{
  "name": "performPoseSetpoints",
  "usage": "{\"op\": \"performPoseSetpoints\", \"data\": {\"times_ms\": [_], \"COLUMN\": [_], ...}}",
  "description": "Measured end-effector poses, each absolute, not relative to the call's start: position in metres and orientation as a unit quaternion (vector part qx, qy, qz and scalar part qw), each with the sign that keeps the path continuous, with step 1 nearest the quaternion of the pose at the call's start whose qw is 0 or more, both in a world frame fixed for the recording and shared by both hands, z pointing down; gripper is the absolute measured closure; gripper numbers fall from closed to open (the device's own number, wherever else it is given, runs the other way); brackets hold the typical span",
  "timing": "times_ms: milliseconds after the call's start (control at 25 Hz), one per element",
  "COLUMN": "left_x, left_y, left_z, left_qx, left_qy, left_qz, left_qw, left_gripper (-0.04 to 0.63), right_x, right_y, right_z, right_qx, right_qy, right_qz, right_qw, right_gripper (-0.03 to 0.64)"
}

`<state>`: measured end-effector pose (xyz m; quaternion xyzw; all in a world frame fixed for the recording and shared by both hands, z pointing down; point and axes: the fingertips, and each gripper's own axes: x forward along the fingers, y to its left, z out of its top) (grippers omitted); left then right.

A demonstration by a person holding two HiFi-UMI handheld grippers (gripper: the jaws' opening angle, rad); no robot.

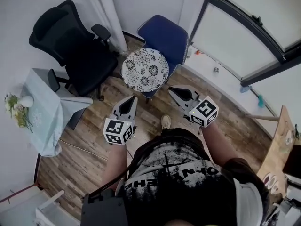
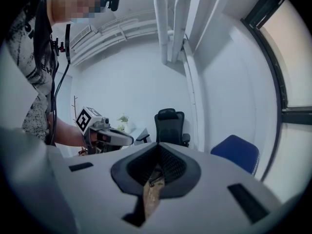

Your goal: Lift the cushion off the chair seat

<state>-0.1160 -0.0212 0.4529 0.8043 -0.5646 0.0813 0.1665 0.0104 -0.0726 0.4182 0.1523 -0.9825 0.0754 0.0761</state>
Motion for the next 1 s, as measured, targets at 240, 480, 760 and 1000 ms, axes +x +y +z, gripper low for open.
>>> {"op": "performPoseSetpoints", "data": {"times_ms": [240,480,760,1000], "left_x": [-0.102,-0.097,-0.104,-0.114], "left_y": [-0.076,-0.107,-0.126,-0.143], "left_z": [0.452,0.449,0.451,0.457], "left_qx": [0.799,0.791,0.783,0.789], "left_qy": [-0.573,-0.585,-0.596,-0.586], "left_qz": [0.084,0.085,0.090,0.091], "left_qw": [0.161,0.155,0.155,0.162], "left_gripper": [0.581,0.581,0.581,0.581], "right_x": [0.019,0.018,0.006,-0.004], "right_y": [-0.125,-0.160,-0.181,-0.196], "right_z": [0.426,0.434,0.440,0.444], "right_qx": [0.134,0.116,0.101,0.111], "right_qy": [-0.985,-0.987,-0.988,-0.987], "right_qz": [0.081,0.086,0.087,0.089], "right_qw": [0.073,0.074,0.072,0.077], "right_gripper": [0.598,0.598,0.598,0.598]}}
